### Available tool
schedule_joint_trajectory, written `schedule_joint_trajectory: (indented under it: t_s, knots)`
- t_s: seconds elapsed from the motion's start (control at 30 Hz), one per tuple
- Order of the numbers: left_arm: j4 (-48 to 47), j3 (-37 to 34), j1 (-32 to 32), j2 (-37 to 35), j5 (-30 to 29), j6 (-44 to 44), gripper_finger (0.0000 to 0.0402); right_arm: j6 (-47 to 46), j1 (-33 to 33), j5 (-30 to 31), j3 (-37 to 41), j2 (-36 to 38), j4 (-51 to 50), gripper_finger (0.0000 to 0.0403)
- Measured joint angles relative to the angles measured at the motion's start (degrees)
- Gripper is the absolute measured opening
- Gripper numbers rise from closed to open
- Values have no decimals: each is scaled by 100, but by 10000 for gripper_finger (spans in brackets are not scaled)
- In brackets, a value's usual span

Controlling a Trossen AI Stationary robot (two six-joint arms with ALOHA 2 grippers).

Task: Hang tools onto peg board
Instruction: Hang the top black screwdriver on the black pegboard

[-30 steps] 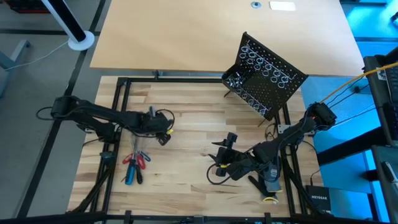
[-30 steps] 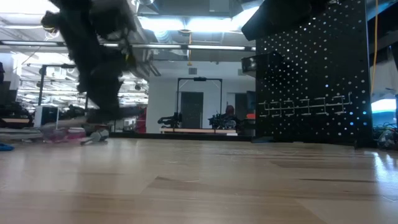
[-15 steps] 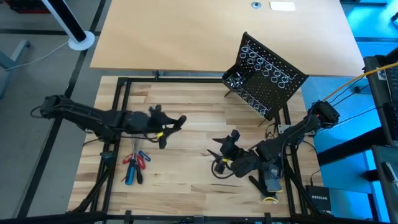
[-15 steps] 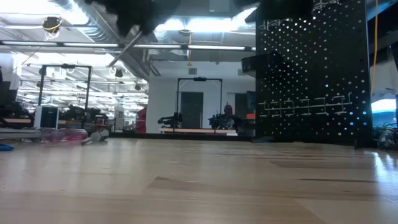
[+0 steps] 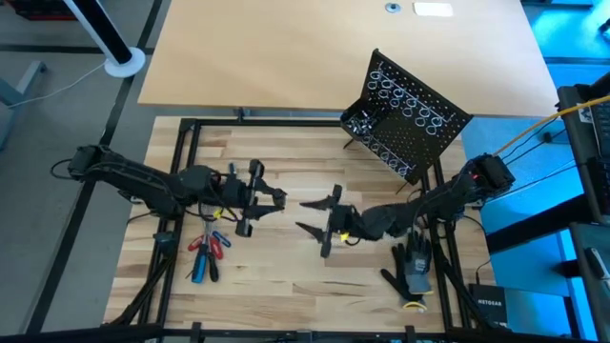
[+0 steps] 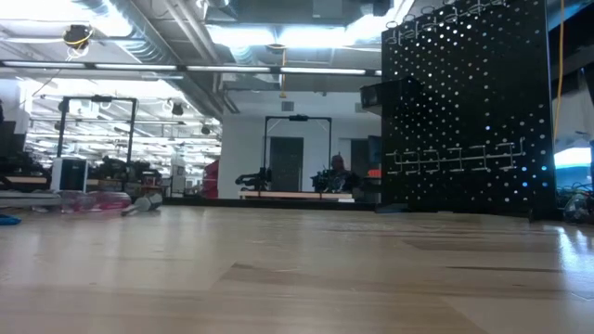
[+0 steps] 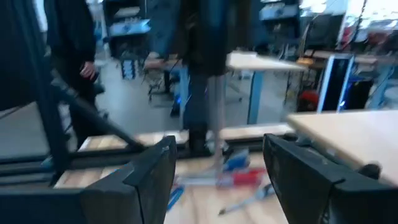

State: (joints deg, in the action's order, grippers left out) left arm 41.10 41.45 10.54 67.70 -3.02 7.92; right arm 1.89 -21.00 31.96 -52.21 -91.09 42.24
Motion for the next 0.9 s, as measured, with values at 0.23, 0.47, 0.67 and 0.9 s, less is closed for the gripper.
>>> schedule_joint_trajectory:
  t_s: [0.23, 0.47, 0.67, 0.9]
  knots:
    - [17, 0, -153, 141, 188, -10, 121, 997, 152, -373, -208, 7, 803, 241]
    - [-283, 0, -70, 122, 198, -17, 122, 1211, 154, -849, -913, 24, 299, 241]
    - [-529, -2, 3, 121, 203, 276, 122, 1013, 157, -494, -1119, 28, 73, 241]
    - [-285, -2, -11, 346, 398, 496, 122, 680, 350, -986, -1119, -138, 203, 241]
